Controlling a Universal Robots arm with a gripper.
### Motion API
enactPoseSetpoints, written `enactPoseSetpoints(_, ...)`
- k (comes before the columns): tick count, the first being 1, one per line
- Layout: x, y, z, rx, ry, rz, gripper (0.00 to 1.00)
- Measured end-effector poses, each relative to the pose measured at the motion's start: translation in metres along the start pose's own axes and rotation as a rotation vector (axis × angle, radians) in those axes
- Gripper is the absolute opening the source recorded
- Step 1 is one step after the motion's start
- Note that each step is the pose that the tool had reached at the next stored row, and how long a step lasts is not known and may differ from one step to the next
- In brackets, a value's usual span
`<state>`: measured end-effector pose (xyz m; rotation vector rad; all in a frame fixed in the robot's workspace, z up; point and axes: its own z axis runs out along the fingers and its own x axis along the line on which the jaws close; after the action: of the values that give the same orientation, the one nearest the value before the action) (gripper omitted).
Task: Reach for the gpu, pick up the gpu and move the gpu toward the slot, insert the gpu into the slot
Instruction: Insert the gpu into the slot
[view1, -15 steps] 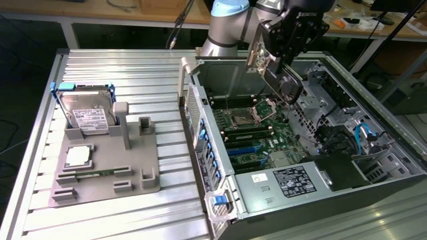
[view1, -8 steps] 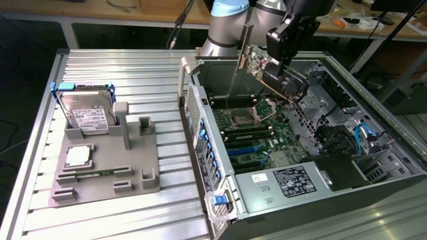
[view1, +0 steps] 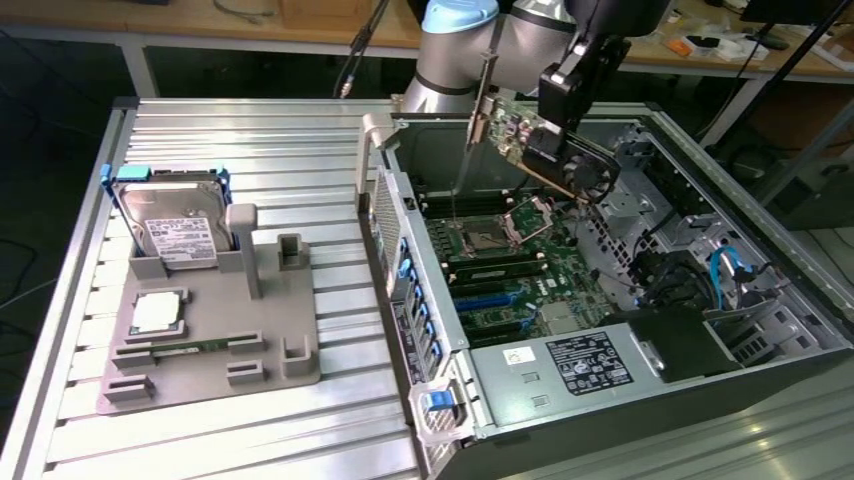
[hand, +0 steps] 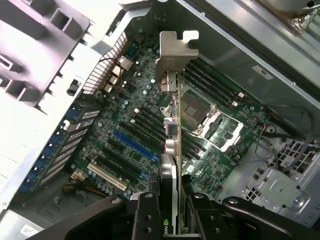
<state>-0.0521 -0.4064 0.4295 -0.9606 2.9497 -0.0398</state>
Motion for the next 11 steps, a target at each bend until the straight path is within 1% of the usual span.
enactPoseSetpoints(6, 0.0001, 0.0001, 0.0026, -0.0033, -0.0041, -0.112, 0.27)
enactPoseSetpoints(11, 0.0002, 0.0002, 0.0052, -0.0063, -0.0079, -0.216, 0.27)
